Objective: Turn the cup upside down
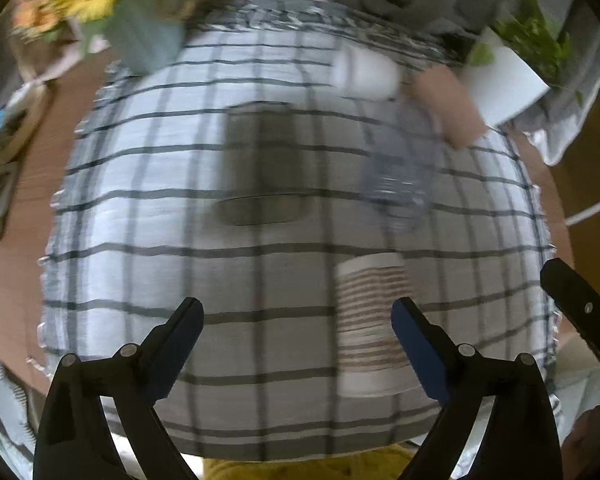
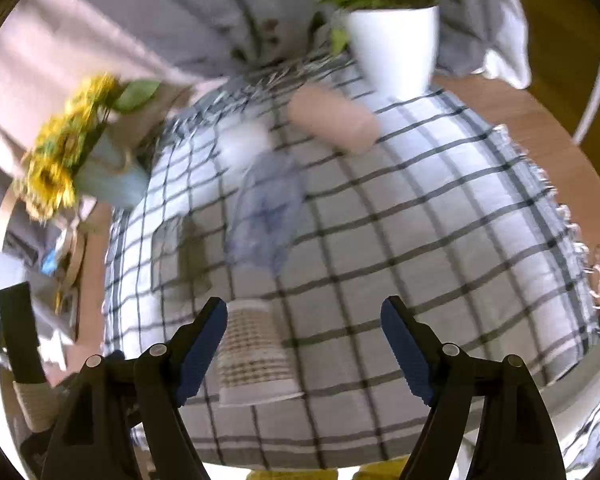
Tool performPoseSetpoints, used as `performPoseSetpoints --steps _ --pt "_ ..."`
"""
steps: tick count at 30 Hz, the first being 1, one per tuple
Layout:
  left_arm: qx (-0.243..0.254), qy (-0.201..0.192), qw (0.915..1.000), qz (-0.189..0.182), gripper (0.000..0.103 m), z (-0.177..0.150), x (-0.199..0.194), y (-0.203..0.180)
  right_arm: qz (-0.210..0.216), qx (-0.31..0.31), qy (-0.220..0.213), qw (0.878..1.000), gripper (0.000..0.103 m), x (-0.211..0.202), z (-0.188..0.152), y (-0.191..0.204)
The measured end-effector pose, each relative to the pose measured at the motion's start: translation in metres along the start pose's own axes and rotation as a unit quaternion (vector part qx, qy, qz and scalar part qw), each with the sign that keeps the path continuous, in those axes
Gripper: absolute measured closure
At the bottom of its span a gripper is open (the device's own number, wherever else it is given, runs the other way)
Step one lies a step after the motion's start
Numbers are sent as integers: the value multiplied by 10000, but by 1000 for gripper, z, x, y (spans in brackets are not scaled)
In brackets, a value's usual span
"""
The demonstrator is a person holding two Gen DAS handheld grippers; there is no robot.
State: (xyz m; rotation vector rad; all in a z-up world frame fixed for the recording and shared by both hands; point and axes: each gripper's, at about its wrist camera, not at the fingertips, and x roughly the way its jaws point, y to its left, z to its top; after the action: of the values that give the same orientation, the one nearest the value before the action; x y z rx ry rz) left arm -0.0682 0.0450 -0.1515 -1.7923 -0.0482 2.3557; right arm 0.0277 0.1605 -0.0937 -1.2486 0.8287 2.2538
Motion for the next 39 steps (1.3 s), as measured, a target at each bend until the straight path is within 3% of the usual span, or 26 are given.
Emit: performPoseSetpoints --steps 4,12,20,27,34,39 --pt "126 201 9997 -74 15 10 15 -24 -19 149 -34 9999 24 -3 4 -20" --pt "147 575 9982 -75 19 18 46 -42 -93 549 81 9984 24 4 5 -57" --pt "158 817 9965 -92 45 17 65 -46 -141 478 183 9986 24 10 4 -60" --pt "202 188 9992 -287 46 15 30 -43 -72 432 169 9989 24 8 5 -56" --pt "562 -436 9967 -394 46 8 7 -50 -56 314 51 9995 24 1 9 -51" --pt "1237 -1028 9870 -60 47 -2 -5 -73 -104 188 -2 9998 24 -1 11 -50"
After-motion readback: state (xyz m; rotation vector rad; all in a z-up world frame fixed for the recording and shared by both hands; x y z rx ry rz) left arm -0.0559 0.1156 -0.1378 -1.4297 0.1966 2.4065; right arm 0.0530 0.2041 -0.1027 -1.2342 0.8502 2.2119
